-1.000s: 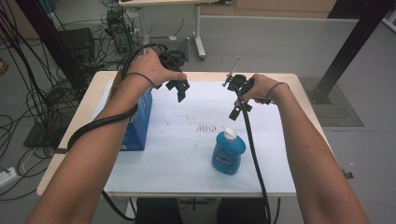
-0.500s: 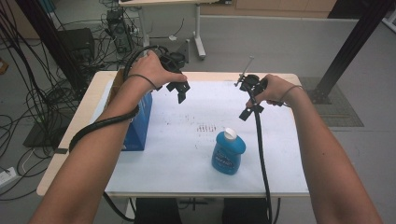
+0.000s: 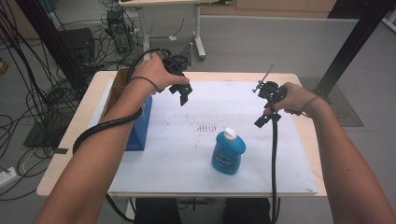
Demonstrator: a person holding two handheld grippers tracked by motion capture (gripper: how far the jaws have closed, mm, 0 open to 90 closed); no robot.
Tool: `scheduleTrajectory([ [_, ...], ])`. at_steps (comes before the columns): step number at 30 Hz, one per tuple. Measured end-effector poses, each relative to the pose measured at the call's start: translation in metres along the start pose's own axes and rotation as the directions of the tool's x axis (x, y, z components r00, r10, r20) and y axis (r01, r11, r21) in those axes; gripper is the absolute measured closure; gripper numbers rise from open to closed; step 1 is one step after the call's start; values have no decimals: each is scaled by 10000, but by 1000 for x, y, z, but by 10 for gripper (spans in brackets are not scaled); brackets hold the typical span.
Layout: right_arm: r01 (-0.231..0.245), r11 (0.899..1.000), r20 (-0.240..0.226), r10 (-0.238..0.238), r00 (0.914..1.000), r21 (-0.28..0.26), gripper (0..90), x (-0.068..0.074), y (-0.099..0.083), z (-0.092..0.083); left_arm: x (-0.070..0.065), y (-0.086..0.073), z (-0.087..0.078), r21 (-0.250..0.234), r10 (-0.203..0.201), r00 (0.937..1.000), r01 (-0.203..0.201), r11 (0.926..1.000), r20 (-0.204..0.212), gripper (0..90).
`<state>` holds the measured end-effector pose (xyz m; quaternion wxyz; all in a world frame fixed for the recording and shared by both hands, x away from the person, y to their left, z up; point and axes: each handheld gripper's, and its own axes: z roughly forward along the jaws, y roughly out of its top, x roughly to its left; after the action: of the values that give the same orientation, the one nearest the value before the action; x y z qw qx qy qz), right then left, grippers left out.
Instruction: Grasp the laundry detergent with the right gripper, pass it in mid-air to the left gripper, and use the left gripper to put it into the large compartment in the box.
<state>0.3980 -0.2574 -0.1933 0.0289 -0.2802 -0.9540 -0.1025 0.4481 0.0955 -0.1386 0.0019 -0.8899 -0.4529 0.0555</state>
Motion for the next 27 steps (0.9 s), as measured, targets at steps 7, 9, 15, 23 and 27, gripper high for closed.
scheduleTrajectory([
  [7, -266, 9994, -125, 263, 9996, -232, 92, -1, -23, 0, 0, 0, 2, 10, -5, 10000, 5, 10000, -12, 69],
  [9, -260, 9992, -130, 257, 9996, -295, 91, 0, -28, -2, 0, 0, 2, 37, 6, 10000, -6, 10000, -5, 69],
  [15, -306, 9989, -55, 304, 9995, -346, 90, 3, -40, -6, -1, 0, 1, 17, -35, 10000, 35, 10000, 45, 68],
  [23, -351, 9984, -114, 346, 9993, -452, 90, 5, -54, -4, -1, 1, 1, 52, 60, 10000, -60, 10000, 11, 68],
  [27, -453, 9979, -205, 444, 9988, -461, 90, 6, -61, -1, -2, 1, 2, 15, 1, 10000, -1, 10000, 2, 67],
])
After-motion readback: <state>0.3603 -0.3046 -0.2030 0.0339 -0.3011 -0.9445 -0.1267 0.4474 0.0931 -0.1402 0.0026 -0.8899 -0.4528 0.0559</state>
